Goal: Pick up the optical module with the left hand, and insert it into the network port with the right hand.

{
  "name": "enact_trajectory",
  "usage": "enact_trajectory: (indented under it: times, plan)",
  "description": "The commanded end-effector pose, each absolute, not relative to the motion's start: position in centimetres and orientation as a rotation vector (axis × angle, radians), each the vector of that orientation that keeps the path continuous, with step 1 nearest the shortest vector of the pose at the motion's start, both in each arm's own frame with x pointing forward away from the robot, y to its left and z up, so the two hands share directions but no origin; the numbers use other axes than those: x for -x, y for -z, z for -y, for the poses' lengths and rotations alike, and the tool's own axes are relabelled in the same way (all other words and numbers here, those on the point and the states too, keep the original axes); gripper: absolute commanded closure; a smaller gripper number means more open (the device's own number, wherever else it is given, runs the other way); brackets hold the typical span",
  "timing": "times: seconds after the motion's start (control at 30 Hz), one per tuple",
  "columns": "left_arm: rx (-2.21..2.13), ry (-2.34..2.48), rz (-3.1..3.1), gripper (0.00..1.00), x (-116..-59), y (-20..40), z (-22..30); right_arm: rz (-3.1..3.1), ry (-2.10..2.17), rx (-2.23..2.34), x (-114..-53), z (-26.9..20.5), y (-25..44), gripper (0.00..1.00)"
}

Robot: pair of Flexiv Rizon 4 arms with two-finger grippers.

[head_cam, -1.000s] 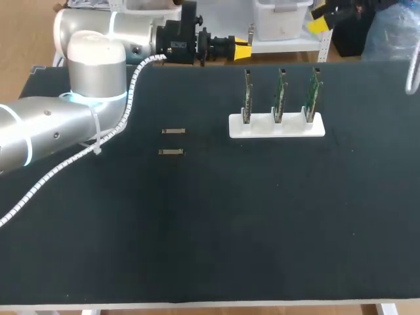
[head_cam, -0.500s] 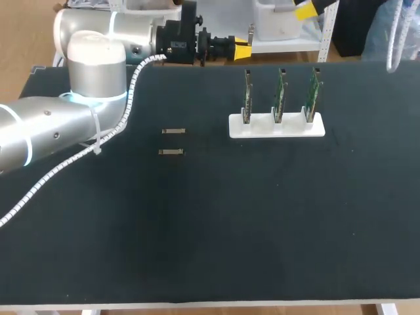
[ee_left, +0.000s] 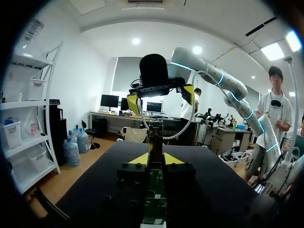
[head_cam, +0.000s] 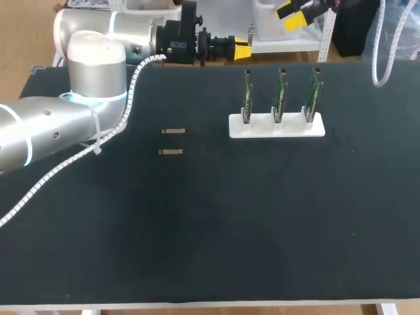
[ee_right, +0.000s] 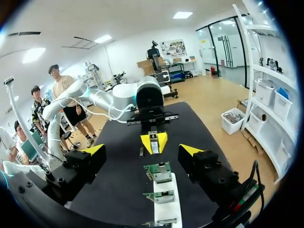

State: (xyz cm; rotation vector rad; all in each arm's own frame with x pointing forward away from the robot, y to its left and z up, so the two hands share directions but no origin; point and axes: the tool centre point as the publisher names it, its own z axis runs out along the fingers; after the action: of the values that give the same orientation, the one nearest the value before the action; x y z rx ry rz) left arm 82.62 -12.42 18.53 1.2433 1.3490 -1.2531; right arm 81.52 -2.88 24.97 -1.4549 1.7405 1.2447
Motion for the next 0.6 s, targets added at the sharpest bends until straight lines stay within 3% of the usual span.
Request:
enact_trajectory:
  times: [0.03, 0.6]
  plan:
    - [-1.246, 1.254, -1.349, 1.0, -82.8, -18.5, 12.5, -1.646, -1.477, 1.575, -81.9, 2.3, -24.9, 0.0]
    - [-1.246, 1.254, -1.349, 1.0, -82.8, -18.5, 12.5, -1.723, -1.211, 1.513, -82.6, 0.4, -24.1, 0.0]
